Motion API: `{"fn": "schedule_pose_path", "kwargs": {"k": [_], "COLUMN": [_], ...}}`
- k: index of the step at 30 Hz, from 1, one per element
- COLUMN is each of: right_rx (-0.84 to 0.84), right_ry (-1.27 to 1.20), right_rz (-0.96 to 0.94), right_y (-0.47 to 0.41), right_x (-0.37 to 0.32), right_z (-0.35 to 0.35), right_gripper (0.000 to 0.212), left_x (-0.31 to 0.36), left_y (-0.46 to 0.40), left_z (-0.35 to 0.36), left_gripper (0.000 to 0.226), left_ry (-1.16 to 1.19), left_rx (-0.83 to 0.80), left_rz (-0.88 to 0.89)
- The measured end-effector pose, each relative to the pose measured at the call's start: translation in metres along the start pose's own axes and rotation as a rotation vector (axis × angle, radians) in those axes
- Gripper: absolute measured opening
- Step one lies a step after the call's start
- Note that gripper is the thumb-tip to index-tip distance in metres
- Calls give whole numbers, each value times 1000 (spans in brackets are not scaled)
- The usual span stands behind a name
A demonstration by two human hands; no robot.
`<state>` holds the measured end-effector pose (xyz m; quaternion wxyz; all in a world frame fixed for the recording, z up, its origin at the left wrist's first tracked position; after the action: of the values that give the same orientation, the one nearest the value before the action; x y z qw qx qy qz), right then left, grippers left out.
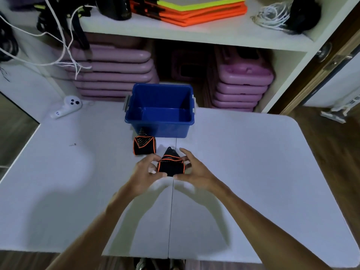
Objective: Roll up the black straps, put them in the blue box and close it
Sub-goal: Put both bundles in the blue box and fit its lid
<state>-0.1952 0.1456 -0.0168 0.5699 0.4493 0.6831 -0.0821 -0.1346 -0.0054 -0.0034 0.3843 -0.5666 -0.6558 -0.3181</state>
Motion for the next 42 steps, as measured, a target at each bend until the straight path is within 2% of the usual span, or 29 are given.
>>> {"fn": "schedule_pose_path", "kwargs": {"k": [6,10,13,17,22,29,33,39,42], "right_rx": [117,142,236,292,260,302,340,321,323], "right_ry": [65,112,177,314,432,511,717,642,552], "right_rz": [-180,-237,-238,-156,-95,48,178,214,209], "right_y": [-36,-71,-103,-155,-219,-284,-292,-276,-253], "right_x": [-90,-133,-147,-147,-137,-119,-106,-108,-116], "right_z": [-28,-40,-53,-56,-31,-14,-14,-22,-23], "right_gripper": [53,48,48,52,50,54,59,79,72], "left_x": [50,63,44,2,-42,-57,-62,-64,-60], "left_y": [-43,-70,-97,-142,-171,-176,-179,-175,-168], "left_z": [-72,-117,-146,-159,-148,-147,-144,-145,-150], "left_gripper": [42,47,54,50,53,57,58,62,60], "left_ry": [-125,-209,-236,-341,-269,-222,-217,-201,-160], "left_rx": [202,279,311,238,120,107,65,78,115], "left_rz": [154,301,253,182,169,191,204,189,195]}}
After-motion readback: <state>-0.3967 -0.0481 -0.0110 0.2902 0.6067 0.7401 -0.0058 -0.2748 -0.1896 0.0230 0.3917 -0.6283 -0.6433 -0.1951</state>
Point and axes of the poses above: each hand's wrist, its own y-axis away from the middle knuckle, its own z-axis out of the palm, x = y × z, the point moved 10 cm from there along -y, towards the middle knuckle, and after that the axes turned 8 degrees about z, right-handed, at the moved point
